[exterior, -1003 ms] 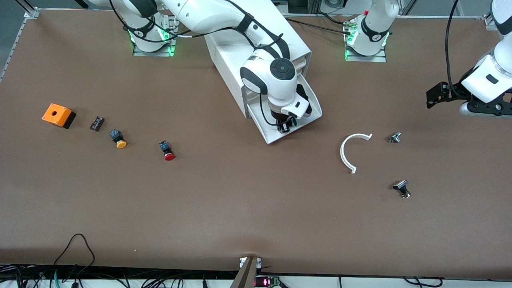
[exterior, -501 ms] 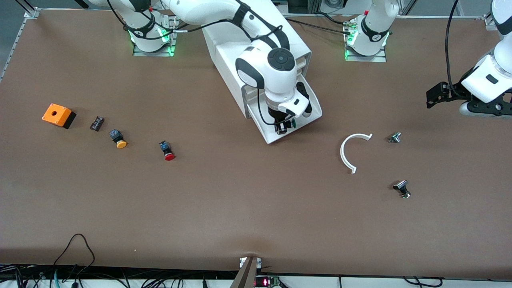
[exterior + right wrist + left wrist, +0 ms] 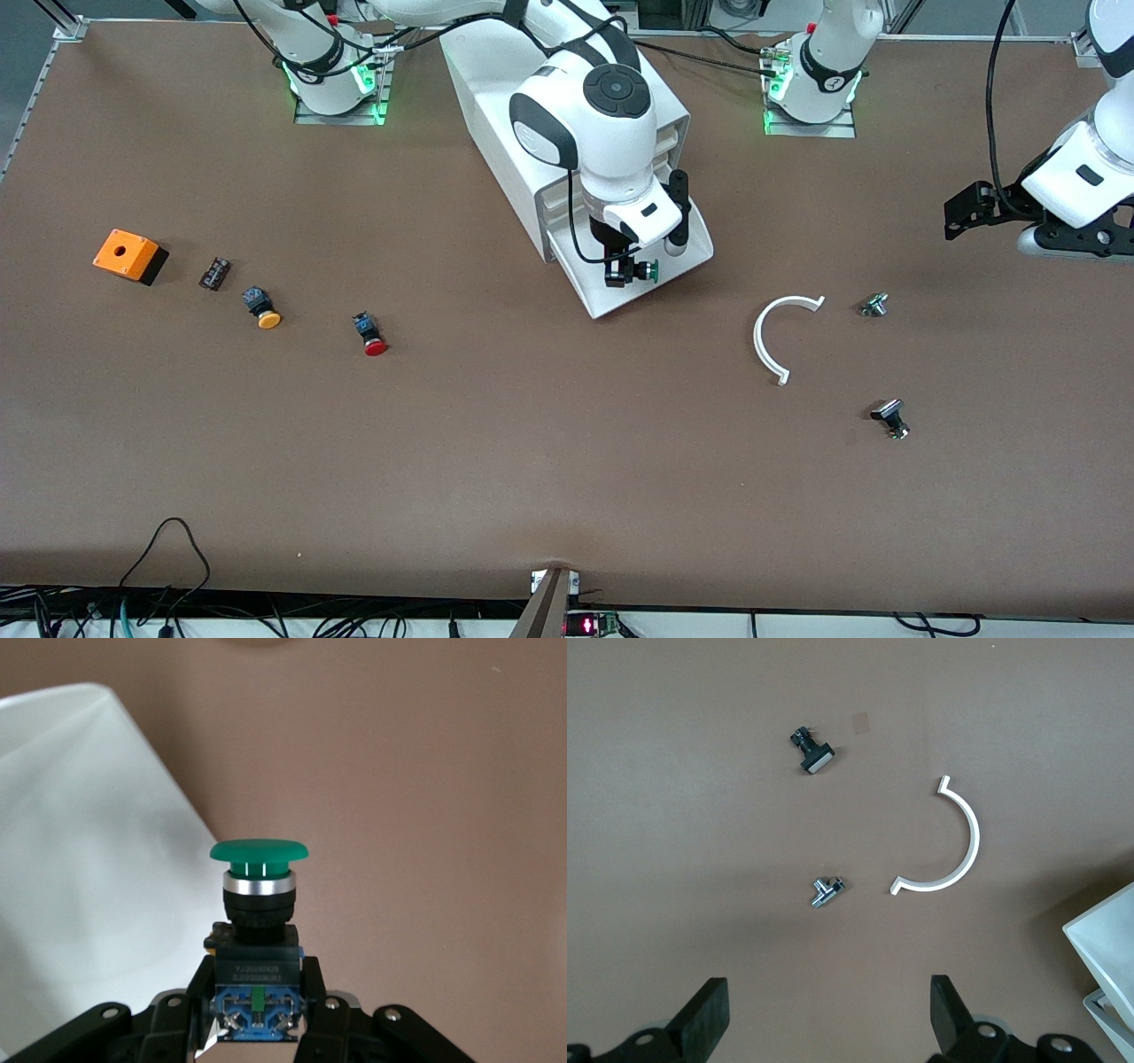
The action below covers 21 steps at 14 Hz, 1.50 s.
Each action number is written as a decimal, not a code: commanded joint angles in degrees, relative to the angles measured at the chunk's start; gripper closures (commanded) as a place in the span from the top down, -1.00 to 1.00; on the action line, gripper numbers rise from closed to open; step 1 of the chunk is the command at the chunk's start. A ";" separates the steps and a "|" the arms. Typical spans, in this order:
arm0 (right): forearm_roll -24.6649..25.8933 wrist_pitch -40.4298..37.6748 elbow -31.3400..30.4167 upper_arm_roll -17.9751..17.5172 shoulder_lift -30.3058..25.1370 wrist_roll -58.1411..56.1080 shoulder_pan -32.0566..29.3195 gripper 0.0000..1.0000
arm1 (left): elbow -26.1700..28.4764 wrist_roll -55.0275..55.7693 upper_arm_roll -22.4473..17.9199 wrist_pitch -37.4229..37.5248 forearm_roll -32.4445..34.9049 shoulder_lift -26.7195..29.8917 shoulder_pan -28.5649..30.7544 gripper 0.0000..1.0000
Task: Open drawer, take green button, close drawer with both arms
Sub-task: 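Lift the green button out of the drawer with the right gripper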
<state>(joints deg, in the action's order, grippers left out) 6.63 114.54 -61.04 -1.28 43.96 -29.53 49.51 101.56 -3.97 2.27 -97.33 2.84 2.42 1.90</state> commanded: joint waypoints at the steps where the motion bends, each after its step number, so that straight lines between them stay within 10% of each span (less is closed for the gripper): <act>1: -0.48 -1.07 0.84 0.14 -1.15 5.95 -1.25 -0.55 | -0.83 -0.43 -0.43 1.09 0.58 -0.13 -0.05 1.00; 9: -6.81 -3.10 0.66 0.13 -2.56 13.44 -13.29 -0.55 | -0.83 -0.43 -0.60 1.09 0.58 -0.13 -0.14 1.00; 15: -6.98 -7.04 -4.96 9.71 -2.39 16.52 -13.47 -0.55 | -0.83 -0.43 -0.60 1.09 0.58 -0.22 -0.06 1.00; 21: -6.54 -5.91 -8.91 11.21 -0.19 11.26 -19.62 -0.55 | -0.83 -0.51 -0.69 1.09 0.58 -0.22 -0.06 1.00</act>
<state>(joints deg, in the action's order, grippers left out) 0.27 108.09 -68.38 10.32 43.67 -15.72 31.44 101.56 -3.97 1.79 -97.26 2.84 2.40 1.90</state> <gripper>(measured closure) 0.581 0.000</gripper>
